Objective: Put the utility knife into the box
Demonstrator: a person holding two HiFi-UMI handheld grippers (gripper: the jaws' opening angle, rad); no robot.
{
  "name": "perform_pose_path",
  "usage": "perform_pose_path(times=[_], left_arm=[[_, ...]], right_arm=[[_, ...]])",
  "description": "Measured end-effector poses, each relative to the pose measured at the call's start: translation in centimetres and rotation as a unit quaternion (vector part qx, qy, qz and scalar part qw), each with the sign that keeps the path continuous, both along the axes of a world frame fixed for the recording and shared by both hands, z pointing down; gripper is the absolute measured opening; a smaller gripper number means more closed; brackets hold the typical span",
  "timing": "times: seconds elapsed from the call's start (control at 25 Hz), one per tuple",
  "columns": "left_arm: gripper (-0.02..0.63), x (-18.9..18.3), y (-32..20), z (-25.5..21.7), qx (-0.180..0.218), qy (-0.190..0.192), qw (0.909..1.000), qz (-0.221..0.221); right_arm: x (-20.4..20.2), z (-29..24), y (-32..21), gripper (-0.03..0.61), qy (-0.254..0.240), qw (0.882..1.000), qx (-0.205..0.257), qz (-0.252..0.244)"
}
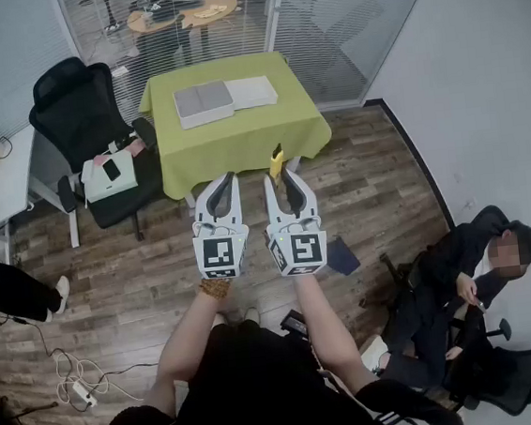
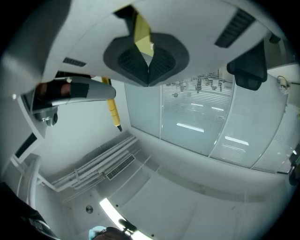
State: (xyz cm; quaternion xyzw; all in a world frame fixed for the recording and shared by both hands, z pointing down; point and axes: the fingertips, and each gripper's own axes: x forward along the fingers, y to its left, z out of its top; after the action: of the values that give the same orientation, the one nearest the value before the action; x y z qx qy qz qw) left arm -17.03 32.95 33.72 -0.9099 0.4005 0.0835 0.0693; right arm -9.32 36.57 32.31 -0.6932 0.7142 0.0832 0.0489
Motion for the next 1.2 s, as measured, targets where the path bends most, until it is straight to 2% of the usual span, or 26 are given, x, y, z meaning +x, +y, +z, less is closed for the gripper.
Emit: perform_pose_path(times=[0.64,0.96,1.2], left_arm=[[0.012,3.3,0.9,0.1,0.004,-0.013,0.9999,0.009],[0.011,3.1,0.2,1.7,-0.012,-0.017,0.9998,0.006],[0.012,3.0,-3.0,3.8,-0.04,-0.003,0.9992,0.007]], right_arm=[[3.9,1.9,0.6,0.107,-0.013,0.999,-0.009,0.036],[4.5,2.8,0.0,0.107,-0.012,0.999,-0.012,0.049],[5.0,4.1,-2.0,0.107,0.002,0.998,-0.022,0.064]])
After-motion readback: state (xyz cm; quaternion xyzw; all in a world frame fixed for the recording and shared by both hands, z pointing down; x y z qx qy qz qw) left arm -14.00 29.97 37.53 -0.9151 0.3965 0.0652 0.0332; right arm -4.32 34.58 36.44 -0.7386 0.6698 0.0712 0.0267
